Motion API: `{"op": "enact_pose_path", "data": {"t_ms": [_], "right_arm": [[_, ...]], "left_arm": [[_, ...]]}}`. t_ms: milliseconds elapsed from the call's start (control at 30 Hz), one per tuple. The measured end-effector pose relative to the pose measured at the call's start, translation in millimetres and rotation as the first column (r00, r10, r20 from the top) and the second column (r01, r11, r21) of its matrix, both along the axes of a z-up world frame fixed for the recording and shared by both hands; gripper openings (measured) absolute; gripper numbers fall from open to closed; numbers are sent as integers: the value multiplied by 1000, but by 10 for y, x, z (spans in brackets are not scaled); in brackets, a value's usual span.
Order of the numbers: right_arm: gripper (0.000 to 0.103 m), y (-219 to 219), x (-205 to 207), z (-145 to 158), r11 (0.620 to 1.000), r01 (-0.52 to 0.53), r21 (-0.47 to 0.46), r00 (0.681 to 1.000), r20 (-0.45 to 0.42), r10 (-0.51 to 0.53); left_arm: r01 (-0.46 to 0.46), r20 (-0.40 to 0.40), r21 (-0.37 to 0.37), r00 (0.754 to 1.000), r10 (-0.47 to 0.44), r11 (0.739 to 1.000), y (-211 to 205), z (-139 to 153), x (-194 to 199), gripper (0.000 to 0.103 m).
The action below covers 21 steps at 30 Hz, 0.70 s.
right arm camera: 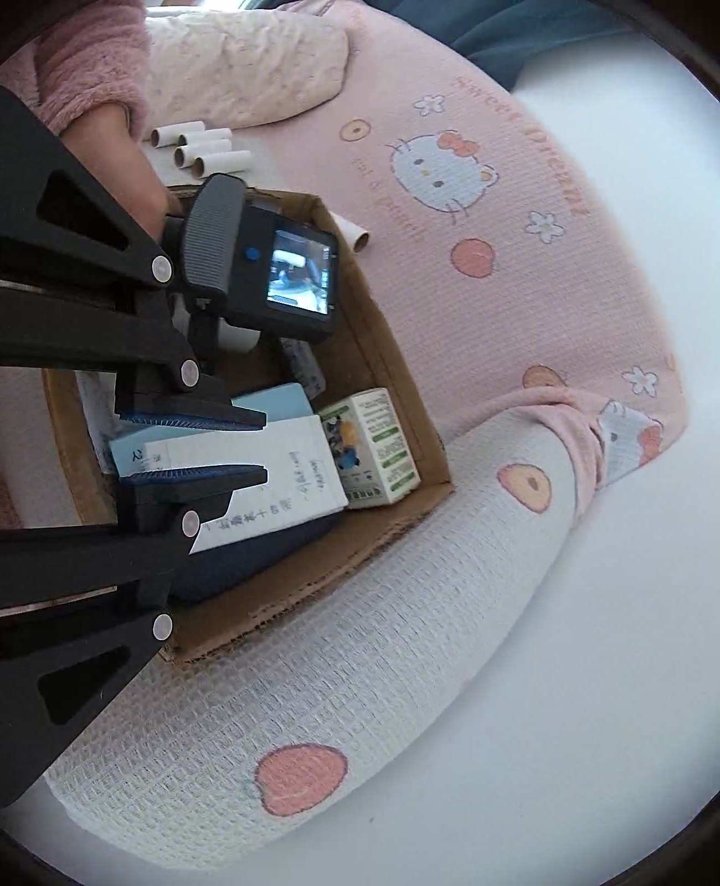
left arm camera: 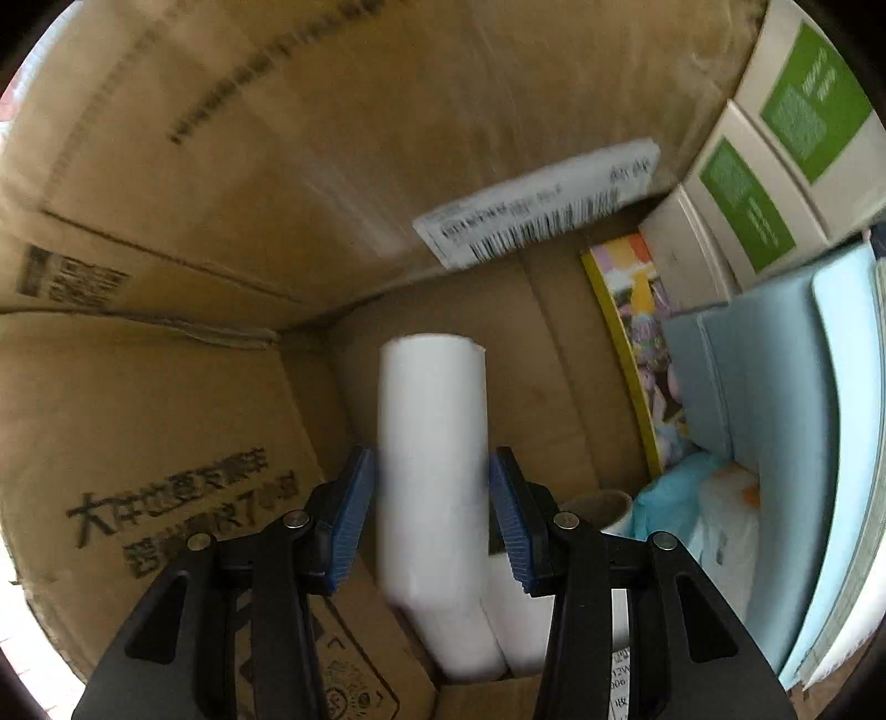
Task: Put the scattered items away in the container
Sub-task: 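Lower the white tube into the box and open the left gripper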
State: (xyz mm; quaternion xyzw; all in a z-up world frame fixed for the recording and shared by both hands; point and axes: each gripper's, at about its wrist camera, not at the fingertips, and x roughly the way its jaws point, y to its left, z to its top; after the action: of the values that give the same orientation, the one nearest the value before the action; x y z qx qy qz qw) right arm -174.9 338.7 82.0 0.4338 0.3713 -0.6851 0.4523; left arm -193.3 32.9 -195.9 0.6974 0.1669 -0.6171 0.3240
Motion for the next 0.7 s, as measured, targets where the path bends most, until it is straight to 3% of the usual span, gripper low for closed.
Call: {"op": "enact_pose_path", "data": {"t_ms": [67, 333, 500, 700], "right_arm": [[9, -98, 23, -115, 1000, -9, 14, 1000, -9, 9], [9, -57, 113, -224, 997, -56, 59, 998, -3, 56], [9, -29, 89, -294, 995, -47, 92, 999, 15, 46], [9, -130, 139, -450, 986, -55, 157, 998, -2, 56]], "left_arm": [[2, 2, -14, 1000, -2, 1000, -14, 12, 4, 48], [60, -5, 54, 998, -60, 997, 15, 68, 85, 48], [159, -99, 63, 983, -152, 985, 68, 368, 229, 49], [296, -267, 89, 927, -263, 951, 123, 741, 483, 50]]}}
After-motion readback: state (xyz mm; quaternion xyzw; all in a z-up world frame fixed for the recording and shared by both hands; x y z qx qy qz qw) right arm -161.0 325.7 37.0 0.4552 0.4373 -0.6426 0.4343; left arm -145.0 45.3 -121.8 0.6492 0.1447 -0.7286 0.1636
